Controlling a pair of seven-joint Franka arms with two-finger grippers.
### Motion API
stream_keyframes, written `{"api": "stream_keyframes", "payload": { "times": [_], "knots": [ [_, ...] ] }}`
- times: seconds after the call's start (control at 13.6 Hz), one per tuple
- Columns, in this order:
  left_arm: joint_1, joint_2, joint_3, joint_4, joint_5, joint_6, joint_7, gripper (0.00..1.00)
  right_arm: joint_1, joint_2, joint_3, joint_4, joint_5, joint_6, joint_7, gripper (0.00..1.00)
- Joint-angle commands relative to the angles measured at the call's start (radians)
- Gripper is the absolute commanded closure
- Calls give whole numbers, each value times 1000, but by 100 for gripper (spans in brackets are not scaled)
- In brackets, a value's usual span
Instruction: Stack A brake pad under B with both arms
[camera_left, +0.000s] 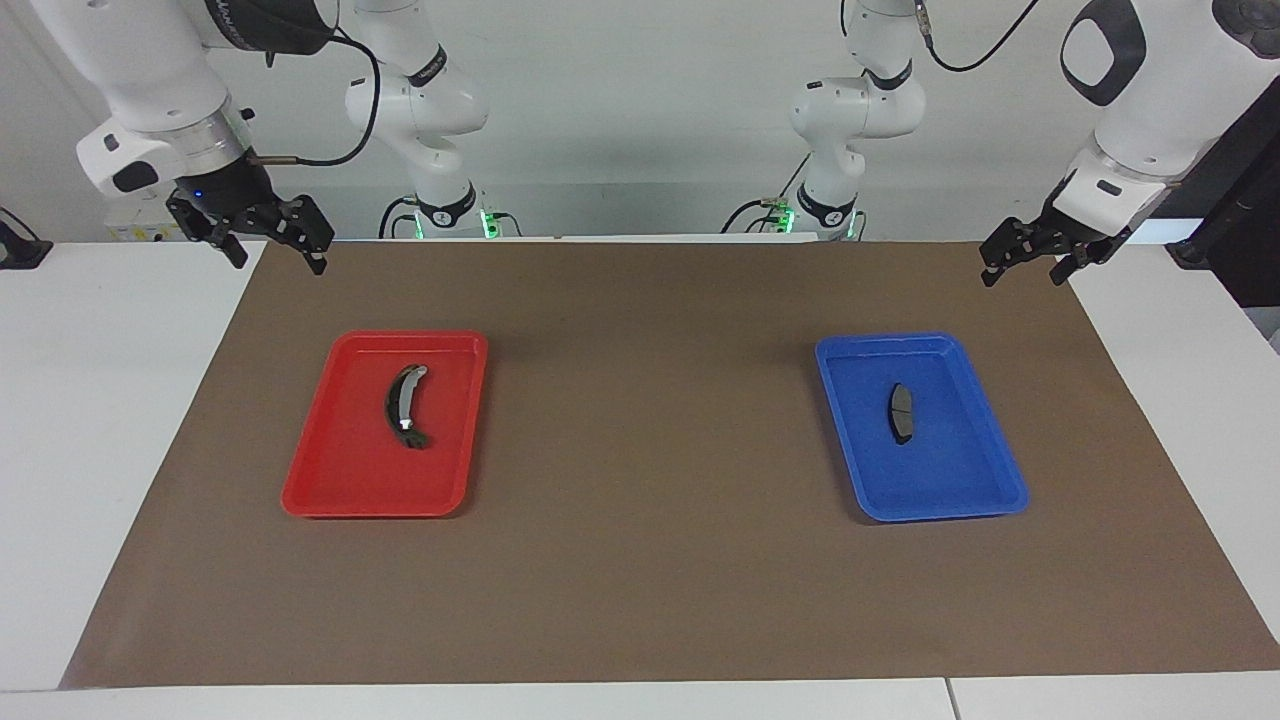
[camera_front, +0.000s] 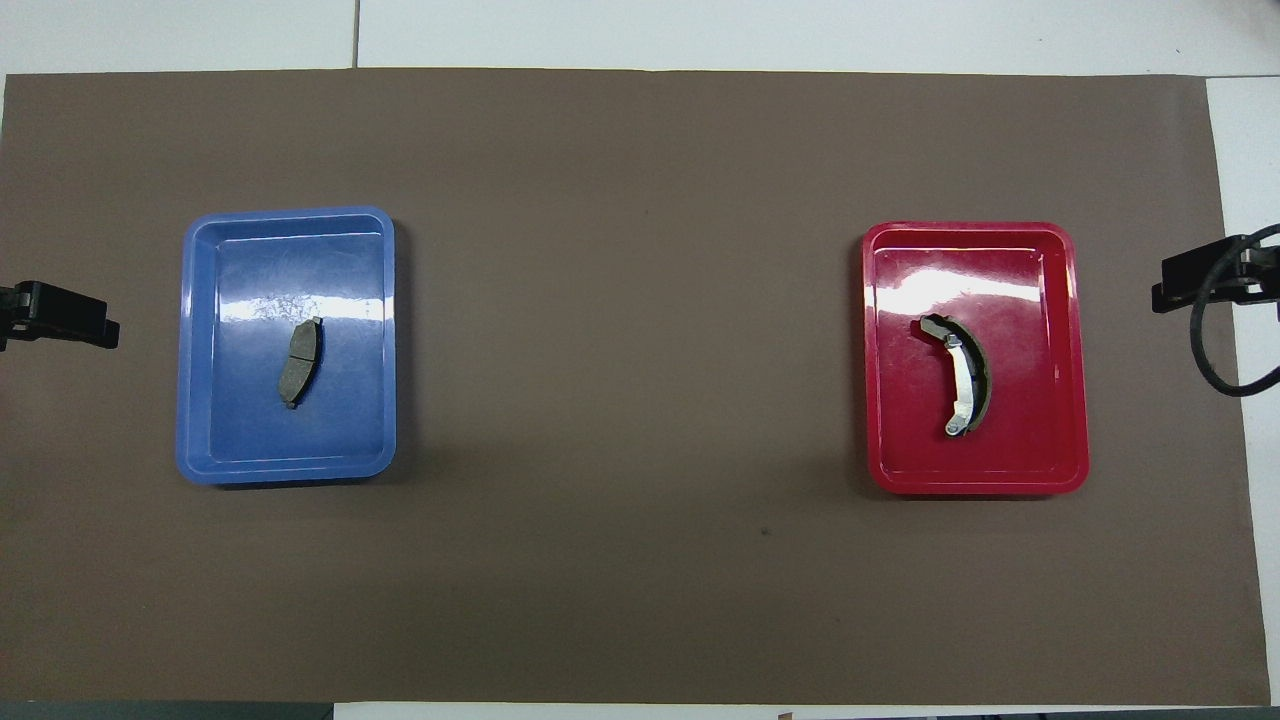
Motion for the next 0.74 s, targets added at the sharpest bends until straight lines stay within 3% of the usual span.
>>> {"api": "stream_keyframes", "payload": {
  "times": [0.0, 0.37, 0.66],
  "knots": [
    [-1, -27, 3, -30, 4, 13, 2, 1, -8, -13, 6, -11, -3, 6, -13, 0],
    [-3, -29, 3, -45, 4, 41, -10, 1, -10, -13, 7, -10, -3, 1, -15, 0],
    [-18, -80, -5, -232, 4, 272, -12, 1, -10, -13, 6, -11, -3, 1, -13, 0]
  ]
}}
